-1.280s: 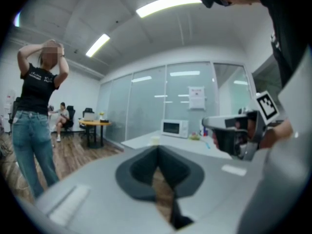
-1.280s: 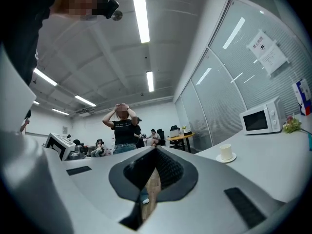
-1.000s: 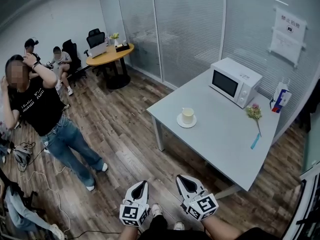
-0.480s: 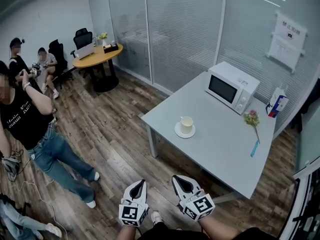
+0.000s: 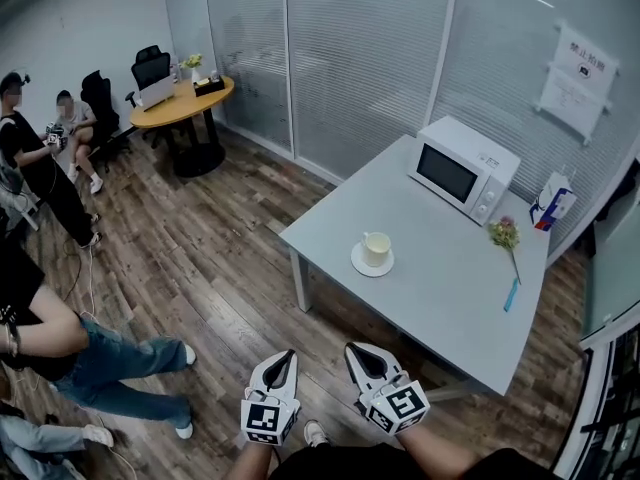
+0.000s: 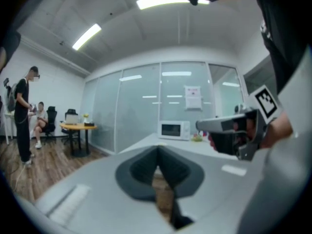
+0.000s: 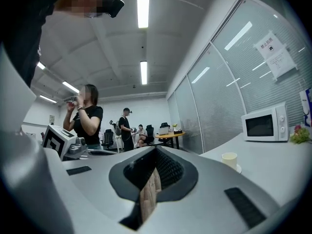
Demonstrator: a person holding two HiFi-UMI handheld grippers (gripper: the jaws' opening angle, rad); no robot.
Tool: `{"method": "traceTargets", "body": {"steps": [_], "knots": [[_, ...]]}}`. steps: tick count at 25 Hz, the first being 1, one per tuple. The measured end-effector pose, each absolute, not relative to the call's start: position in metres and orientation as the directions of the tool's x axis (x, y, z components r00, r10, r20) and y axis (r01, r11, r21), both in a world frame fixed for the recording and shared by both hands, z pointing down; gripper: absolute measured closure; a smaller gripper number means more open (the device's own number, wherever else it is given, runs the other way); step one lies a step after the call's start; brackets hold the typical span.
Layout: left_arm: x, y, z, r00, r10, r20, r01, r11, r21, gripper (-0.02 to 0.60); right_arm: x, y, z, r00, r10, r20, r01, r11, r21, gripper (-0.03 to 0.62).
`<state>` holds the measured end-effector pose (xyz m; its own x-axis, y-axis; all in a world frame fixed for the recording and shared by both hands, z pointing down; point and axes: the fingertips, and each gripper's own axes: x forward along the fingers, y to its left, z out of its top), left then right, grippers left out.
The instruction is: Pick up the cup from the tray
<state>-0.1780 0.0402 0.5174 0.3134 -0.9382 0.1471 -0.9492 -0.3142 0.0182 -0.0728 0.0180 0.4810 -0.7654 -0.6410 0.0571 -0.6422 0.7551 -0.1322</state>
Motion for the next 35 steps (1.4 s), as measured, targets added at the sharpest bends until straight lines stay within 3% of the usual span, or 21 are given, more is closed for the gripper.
{"method": "traceTargets", "body": {"steps": [35], "knots": [[-0.085, -0.22, 0.549, 0.47, -0.851, 0.235, -0.872, -0.489, -0.027, 0.577, -0.003, -0.217, 0.521, -0.688, -0.72, 0.094, -0.721, 0.663, -0.201, 0.591]]}}
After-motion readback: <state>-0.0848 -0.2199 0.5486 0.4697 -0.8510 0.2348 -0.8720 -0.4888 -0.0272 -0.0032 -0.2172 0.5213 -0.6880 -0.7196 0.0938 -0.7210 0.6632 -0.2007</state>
